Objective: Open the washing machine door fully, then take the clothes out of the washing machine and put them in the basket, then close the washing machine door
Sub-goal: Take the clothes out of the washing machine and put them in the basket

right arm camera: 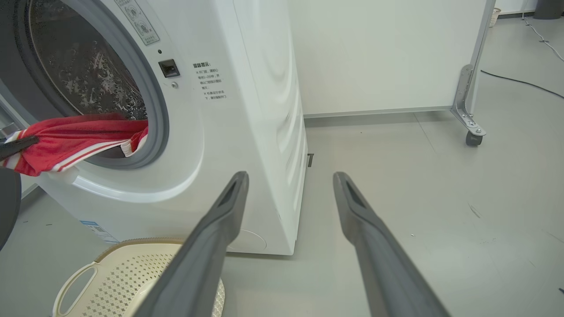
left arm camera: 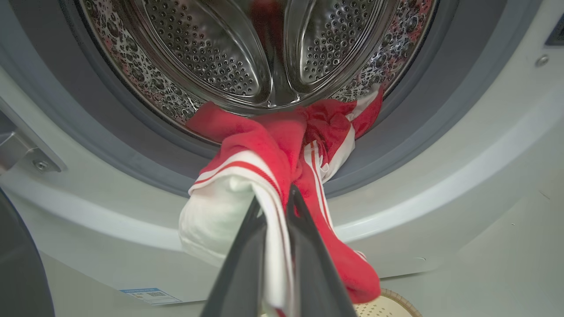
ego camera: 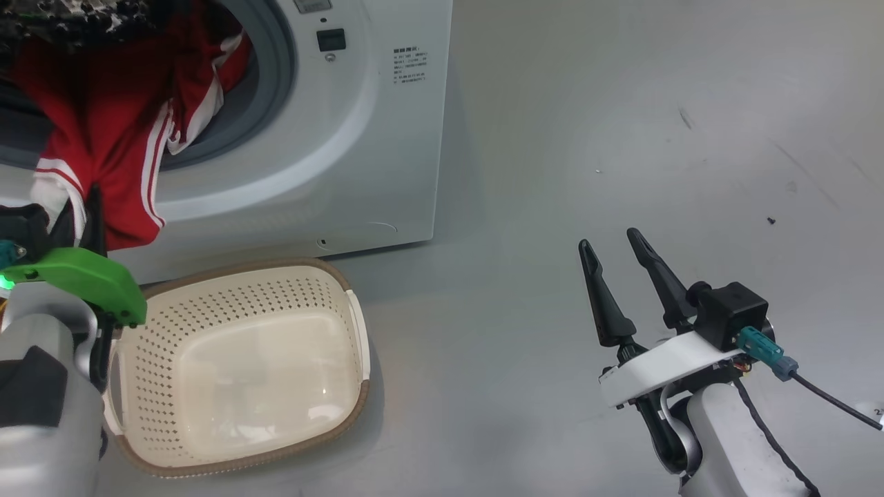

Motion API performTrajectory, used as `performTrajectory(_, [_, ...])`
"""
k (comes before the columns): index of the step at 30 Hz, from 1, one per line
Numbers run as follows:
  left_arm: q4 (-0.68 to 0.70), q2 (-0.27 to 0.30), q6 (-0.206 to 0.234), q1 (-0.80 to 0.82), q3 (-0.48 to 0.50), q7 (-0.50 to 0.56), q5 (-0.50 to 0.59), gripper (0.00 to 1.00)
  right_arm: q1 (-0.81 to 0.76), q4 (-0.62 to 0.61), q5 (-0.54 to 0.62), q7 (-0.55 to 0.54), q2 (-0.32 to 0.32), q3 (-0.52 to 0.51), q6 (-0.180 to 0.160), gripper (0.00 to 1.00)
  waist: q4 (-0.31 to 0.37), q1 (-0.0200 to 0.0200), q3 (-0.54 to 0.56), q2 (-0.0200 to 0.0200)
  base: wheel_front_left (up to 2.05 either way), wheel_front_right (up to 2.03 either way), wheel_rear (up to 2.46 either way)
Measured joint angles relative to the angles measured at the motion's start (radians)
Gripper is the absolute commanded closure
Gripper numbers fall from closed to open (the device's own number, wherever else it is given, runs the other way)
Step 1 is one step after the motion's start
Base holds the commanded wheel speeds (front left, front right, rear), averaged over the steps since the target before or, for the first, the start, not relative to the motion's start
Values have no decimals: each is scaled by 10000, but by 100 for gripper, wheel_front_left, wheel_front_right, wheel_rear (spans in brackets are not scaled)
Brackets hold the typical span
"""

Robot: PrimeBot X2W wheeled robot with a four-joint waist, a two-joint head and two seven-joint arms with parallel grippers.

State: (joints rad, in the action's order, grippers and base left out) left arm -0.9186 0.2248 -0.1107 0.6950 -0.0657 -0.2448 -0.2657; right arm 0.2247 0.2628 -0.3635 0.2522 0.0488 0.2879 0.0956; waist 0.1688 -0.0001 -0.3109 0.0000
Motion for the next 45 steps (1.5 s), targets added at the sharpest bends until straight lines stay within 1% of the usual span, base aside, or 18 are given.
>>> performTrajectory(4, [257,-211,-4,-416,-84,-44,38,100,-206,104,29,0,2,-4,23,0,-104,0,407,0,0,0,0])
performTrajectory(6, [357,-238,-4,-628,-59,-44,36,100,-310,157,40,0,2,21,77,0,-157,0,608,0,0,0,0])
performTrajectory(11, [940,-267,-4,-1130,-117,-73,119,100,-526,222,40,0,2,44,86,0,-284,0,1085,0,0,0,0])
performTrajectory(17, [2151,-500,-4,-1599,-36,-71,123,100,-759,259,40,0,2,63,90,0,-444,0,1540,0,0,0,0])
performTrajectory(22, [3068,-523,2,-2072,113,-71,123,100,-864,259,40,0,2,102,96,0,-569,0,1822,0,0,0,0])
performTrajectory(26, [3904,-571,13,-2282,286,-71,125,100,-929,253,40,-2,2,100,163,0,-672,0,1974,0,0,0,0])
performTrajectory(34, [5440,-715,134,-2660,589,-73,130,100,-948,240,40,0,2,236,165,0,-796,0,2104,0,0,0,0])
performTrajectory(45, [6746,-754,134,-3055,639,-73,359,100,-955,173,42,0,2,274,174,0,-847,0,2074,0,0,0,0])
